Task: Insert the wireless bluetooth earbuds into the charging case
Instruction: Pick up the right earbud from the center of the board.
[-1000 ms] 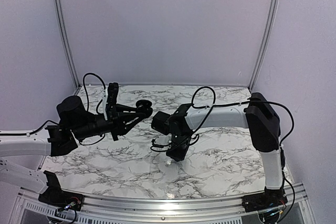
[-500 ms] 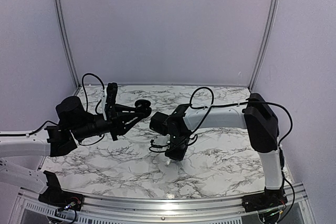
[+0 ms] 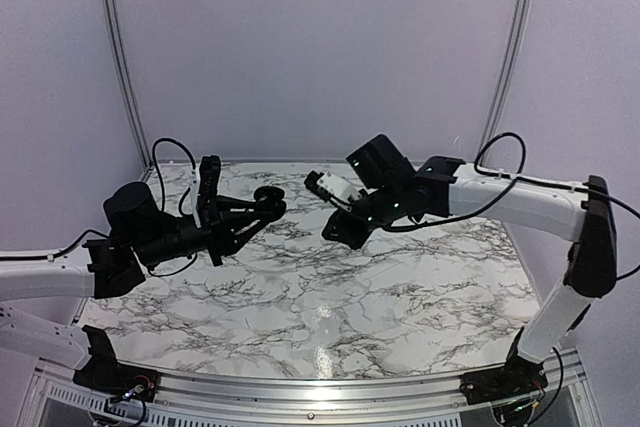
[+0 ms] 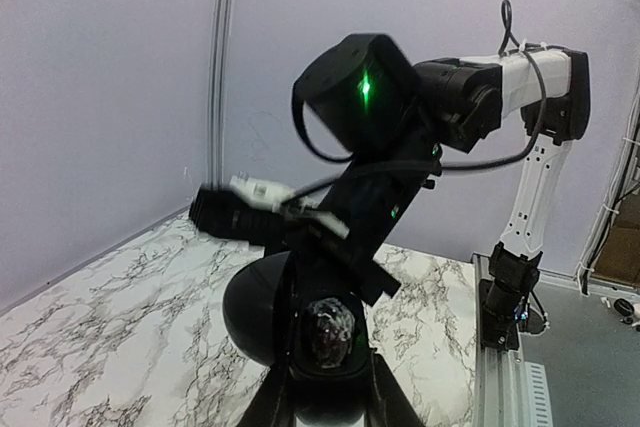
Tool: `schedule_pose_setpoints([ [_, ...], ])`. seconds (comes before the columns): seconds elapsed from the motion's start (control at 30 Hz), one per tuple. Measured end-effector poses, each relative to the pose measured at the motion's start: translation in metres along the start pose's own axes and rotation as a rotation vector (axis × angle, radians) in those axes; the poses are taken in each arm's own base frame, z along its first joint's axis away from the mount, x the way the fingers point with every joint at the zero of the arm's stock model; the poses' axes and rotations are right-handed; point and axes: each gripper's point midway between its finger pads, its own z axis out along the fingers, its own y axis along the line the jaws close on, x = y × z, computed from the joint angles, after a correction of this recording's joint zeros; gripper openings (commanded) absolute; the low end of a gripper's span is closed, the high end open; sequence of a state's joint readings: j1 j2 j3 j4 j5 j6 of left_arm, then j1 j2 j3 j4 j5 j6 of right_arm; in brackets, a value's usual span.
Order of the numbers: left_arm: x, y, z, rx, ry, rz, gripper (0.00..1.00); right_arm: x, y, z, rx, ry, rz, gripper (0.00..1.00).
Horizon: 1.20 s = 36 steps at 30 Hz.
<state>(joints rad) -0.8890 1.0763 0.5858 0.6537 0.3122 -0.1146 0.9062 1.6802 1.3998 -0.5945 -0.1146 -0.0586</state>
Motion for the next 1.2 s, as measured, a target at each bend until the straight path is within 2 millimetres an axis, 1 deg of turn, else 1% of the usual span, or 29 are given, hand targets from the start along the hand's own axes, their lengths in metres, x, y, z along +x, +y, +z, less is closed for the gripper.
schedule_pose_setpoints([
  [0.1,-0.003,-0.002,-0.001,0.006,-0.007,0.021,0.0,-0.03,0.0,-0.035,-0.02,-0.184,0.029,0.09],
  [0.17,-0.006,-0.005,-0.003,0.019,-0.016,0.044,0.0,-0.046,0.007,-0.06,-0.052,-0.294,0.033,0.09],
  [0.3,-0.019,-0.013,-0.009,0.045,-0.054,0.131,0.0,-0.078,0.026,-0.116,-0.137,-0.52,0.019,0.09],
  [0.4,-0.026,-0.018,-0.016,0.055,-0.082,0.197,0.0,-0.092,0.041,-0.15,-0.207,-0.649,-0.001,0.09],
  [0.5,-0.031,-0.023,-0.021,0.06,-0.103,0.253,0.0,-0.099,0.057,-0.173,-0.296,-0.746,-0.019,0.09],
  [0.6,-0.034,-0.027,-0.023,0.065,-0.117,0.293,0.0,-0.102,0.074,-0.183,-0.375,-0.793,-0.035,0.09],
  [0.8,-0.032,-0.036,-0.023,0.089,-0.119,0.322,0.0,-0.11,0.119,-0.199,-0.532,-0.862,-0.094,0.09],
  [0.9,-0.032,-0.04,-0.022,0.098,-0.12,0.334,0.0,-0.112,0.135,-0.207,-0.587,-0.89,-0.111,0.09],
  [1.0,-0.031,-0.041,-0.022,0.095,-0.12,0.34,0.0,-0.114,0.145,-0.21,-0.624,-0.905,-0.117,0.09],
  [1.07,-0.031,-0.041,-0.021,0.089,-0.118,0.341,0.0,-0.115,0.148,-0.21,-0.637,-0.912,-0.112,0.09],
  [1.2,-0.027,-0.039,-0.018,0.085,-0.106,0.337,0.0,-0.116,0.154,-0.2,-0.658,-0.897,-0.098,0.09],
])
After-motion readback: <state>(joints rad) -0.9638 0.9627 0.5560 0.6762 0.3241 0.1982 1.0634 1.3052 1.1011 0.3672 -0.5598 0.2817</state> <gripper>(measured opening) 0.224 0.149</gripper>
